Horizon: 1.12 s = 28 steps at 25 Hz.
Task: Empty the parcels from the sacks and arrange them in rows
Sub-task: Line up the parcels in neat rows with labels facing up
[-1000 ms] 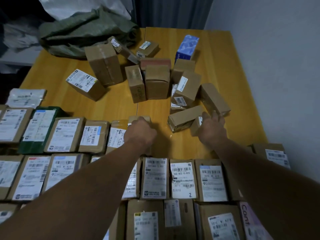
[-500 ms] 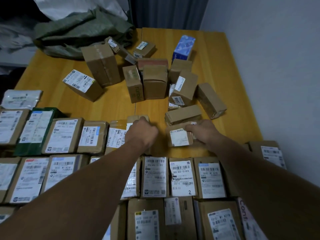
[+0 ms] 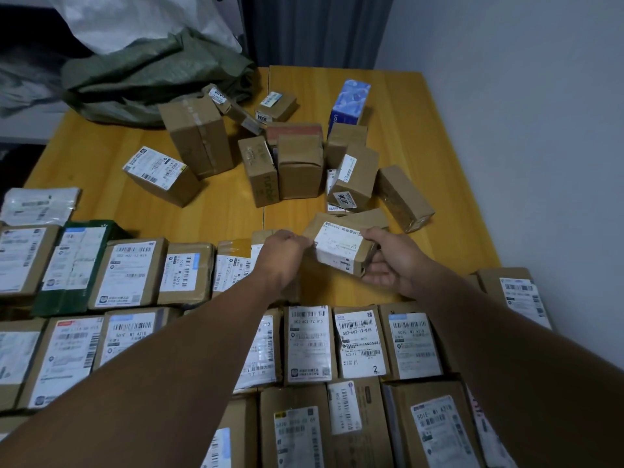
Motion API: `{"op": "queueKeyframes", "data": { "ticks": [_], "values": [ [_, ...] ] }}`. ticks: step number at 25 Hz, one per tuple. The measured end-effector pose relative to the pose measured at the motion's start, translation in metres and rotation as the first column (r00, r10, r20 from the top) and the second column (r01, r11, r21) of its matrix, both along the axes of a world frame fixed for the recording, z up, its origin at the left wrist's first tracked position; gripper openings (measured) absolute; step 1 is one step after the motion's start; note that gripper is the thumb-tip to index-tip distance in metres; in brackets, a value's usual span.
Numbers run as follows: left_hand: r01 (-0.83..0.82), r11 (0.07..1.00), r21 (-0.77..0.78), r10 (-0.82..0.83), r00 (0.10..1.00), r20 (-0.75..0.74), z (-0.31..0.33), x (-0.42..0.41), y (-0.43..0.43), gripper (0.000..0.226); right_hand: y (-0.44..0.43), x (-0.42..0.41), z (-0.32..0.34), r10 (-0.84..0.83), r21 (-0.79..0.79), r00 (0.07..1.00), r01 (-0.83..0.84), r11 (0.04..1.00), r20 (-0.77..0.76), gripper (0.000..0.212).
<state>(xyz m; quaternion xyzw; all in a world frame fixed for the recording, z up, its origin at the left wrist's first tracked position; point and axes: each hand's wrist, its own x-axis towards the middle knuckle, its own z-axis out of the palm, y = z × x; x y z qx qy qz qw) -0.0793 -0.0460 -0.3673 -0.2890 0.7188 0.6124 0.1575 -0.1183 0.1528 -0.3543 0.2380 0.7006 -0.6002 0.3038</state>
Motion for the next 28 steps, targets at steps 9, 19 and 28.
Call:
{"op": "queueKeyframes", "data": {
  "ticks": [9, 19, 28],
  "values": [
    [-0.252, 0.877, 0.410, 0.231, 0.968, 0.099, 0.013, 0.014, 0.009, 0.024, -0.011, 0.017, 0.013, -0.093, -0.047, 0.995, 0.094, 0.994, 0.029, 0.047],
    [-0.524, 0.476, 0.706, 0.345, 0.850, 0.398, 0.058, 0.043, 0.009, 0.025, -0.045, 0.055, 0.049, -0.219, -0.340, 0.936, 0.118, 0.933, -0.275, 0.017],
    [-0.378, 0.631, 0.677, 0.169, 0.919, 0.356, 0.063, 0.056, -0.008, 0.031, -0.053, 0.072, 0.051, -0.113, -0.223, 0.961, 0.055, 0.973, -0.252, 0.032]
  ]
}}
